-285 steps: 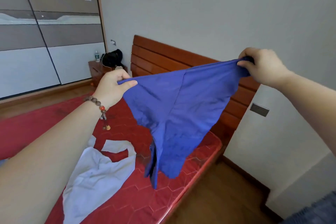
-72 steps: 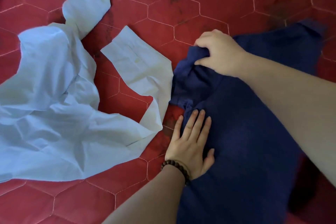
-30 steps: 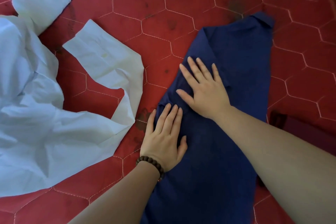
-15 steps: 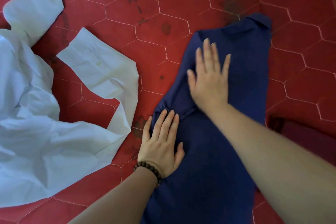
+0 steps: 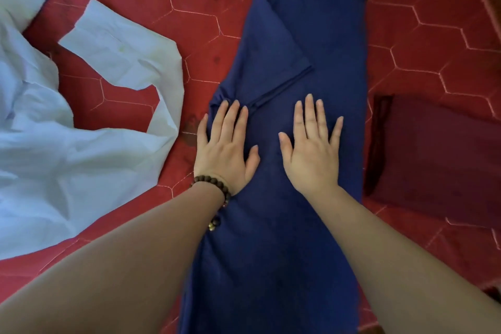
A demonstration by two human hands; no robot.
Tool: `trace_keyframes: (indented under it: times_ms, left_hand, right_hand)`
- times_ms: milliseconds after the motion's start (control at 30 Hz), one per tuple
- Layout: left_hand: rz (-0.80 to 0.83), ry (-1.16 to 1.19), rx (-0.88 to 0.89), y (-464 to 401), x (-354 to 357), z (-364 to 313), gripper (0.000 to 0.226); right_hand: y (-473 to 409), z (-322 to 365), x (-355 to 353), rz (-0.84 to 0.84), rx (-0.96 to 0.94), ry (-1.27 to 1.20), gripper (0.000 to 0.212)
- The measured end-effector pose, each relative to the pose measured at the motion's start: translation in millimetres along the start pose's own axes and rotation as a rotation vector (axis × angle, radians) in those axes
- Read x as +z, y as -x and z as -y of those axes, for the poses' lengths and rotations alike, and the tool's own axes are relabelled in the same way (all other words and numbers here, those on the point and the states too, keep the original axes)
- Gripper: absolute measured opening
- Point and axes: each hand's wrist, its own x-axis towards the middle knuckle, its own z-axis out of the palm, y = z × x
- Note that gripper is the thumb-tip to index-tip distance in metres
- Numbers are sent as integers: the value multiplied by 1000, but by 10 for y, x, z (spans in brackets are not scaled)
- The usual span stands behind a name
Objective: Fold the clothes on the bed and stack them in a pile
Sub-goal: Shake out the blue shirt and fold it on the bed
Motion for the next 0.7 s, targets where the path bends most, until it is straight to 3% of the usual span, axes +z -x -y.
trace_keyframes:
  times_ms: [133, 433, 700]
  left_hand:
    - [65, -117, 62, 108, -17, -9, 69]
    - [164, -159, 136, 1507, 160, -43, 72]
    - [257, -184, 246, 2356, 61, 427, 73]
  right_hand:
    - [632, 247, 153, 8, -139, 17, 64]
    - [1735, 198, 359, 56, -169, 23, 72]
    - [2866, -436, 403, 121, -219, 54, 63]
